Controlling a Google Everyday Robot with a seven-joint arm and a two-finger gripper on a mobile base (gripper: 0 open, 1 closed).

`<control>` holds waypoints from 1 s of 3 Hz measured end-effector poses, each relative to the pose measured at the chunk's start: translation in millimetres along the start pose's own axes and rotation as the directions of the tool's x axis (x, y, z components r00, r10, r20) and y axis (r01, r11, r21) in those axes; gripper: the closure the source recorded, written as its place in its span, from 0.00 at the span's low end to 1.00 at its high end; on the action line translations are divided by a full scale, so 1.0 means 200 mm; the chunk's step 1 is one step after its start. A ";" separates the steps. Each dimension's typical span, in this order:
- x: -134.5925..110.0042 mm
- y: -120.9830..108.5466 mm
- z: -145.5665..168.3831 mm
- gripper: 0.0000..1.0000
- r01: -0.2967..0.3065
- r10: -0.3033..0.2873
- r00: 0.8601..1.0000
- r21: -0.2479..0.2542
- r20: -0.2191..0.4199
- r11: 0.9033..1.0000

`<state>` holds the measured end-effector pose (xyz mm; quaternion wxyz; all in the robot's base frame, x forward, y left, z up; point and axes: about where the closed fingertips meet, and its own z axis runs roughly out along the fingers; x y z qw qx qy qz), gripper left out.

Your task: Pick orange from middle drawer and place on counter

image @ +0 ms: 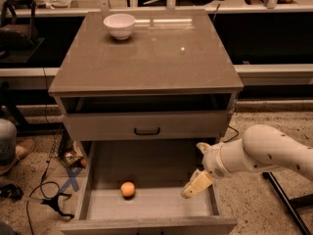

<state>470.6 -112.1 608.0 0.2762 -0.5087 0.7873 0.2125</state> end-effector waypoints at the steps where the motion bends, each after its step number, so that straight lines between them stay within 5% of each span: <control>1: 0.00 0.00 0.02 0.00 0.008 -0.008 1.000 0.001 0.003 1.000; 3: 0.03 -0.05 0.30 0.00 0.089 -0.089 0.995 -0.003 0.049 0.996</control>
Offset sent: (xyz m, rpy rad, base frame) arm 0.0189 0.0166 -0.0423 0.0199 -0.0732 0.0387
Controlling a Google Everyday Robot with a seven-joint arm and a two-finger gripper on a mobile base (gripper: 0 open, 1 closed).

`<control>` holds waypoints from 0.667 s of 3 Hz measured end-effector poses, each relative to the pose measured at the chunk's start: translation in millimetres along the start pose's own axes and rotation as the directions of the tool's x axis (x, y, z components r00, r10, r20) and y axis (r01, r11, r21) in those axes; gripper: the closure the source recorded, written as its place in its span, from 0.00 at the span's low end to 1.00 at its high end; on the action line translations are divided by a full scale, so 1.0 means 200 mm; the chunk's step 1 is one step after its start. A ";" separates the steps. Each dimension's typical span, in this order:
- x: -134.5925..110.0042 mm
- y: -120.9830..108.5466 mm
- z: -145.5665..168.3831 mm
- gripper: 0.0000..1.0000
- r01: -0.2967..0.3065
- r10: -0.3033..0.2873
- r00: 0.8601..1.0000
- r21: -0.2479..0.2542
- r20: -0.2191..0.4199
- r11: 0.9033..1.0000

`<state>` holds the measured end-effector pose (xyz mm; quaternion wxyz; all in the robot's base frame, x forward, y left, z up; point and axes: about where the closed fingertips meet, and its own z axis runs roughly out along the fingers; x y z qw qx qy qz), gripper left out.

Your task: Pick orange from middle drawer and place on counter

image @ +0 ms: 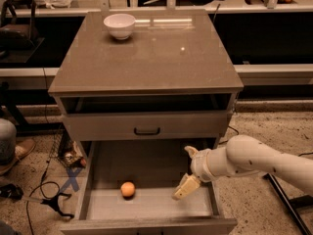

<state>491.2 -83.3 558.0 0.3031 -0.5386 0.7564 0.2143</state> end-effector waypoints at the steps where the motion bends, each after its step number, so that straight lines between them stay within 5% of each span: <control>1: 0.02 0.02 0.29 0.00 0.053 -0.052 0.998 -0.037 0.041 0.998; 2: 0.03 0.02 0.46 0.00 0.078 -0.072 0.994 -0.067 0.078 0.995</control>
Offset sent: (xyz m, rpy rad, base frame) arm 0.0255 0.0810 -0.1001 0.1139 -0.0353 0.1439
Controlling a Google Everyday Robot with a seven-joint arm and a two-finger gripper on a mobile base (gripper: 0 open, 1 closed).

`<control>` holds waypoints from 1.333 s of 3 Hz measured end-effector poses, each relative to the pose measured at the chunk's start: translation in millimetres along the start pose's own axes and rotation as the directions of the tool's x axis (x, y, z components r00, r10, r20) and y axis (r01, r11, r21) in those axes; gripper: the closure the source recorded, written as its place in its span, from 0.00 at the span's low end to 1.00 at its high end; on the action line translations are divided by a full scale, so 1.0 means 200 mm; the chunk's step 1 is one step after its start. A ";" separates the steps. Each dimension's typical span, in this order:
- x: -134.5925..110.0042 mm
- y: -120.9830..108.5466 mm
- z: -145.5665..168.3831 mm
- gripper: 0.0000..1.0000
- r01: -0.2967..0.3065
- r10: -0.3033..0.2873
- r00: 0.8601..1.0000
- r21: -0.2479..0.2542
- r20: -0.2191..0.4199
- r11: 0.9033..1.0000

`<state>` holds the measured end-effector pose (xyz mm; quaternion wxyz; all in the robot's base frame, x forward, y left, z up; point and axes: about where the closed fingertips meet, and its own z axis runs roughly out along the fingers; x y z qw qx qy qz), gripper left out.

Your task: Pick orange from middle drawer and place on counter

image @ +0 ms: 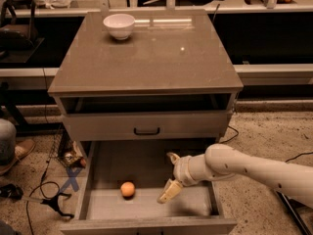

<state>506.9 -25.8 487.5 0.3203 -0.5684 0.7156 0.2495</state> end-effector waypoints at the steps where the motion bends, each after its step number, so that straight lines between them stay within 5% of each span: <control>1: 0.00 -0.02 0.18 0.00 0.018 -0.016 0.999 -0.037 0.050 0.999; 4: -0.07 0.01 0.61 0.00 0.065 -0.046 0.987 -0.116 0.157 0.991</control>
Offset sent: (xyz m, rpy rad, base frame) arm 0.0268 0.0753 -0.0658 0.1594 0.0141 0.1098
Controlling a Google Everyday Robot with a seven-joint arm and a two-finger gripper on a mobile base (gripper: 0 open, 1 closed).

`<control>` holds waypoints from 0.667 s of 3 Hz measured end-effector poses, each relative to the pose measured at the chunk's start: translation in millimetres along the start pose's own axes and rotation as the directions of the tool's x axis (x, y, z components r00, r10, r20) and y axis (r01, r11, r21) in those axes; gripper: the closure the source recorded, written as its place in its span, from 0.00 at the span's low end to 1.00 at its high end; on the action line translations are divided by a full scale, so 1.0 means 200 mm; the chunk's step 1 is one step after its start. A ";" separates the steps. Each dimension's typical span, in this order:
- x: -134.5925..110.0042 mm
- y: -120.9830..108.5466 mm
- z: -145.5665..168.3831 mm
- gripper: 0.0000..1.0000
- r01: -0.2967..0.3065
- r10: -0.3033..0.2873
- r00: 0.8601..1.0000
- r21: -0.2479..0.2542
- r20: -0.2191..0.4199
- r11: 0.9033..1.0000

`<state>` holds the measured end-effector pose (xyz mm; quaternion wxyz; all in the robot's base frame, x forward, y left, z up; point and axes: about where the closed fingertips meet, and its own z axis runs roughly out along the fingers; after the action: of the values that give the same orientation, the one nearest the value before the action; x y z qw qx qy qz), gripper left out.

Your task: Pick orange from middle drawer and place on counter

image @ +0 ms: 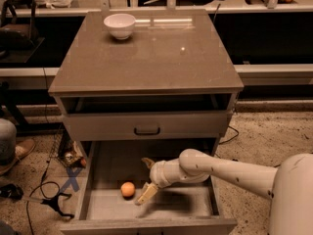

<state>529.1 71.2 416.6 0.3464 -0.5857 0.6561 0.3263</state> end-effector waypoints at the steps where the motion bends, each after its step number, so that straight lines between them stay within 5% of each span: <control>1: 0.00 0.03 0.11 0.00 0.025 -0.025 1.000 -0.004 -0.003 1.000; 2: 0.01 0.06 0.20 0.00 0.055 -0.055 0.998 -0.012 -0.021 0.998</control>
Offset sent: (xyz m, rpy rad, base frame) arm -0.0136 0.0512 -0.0372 -0.0538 -0.0665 0.0668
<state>520.1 104.9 393.2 0.3449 -0.6089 0.6415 0.3143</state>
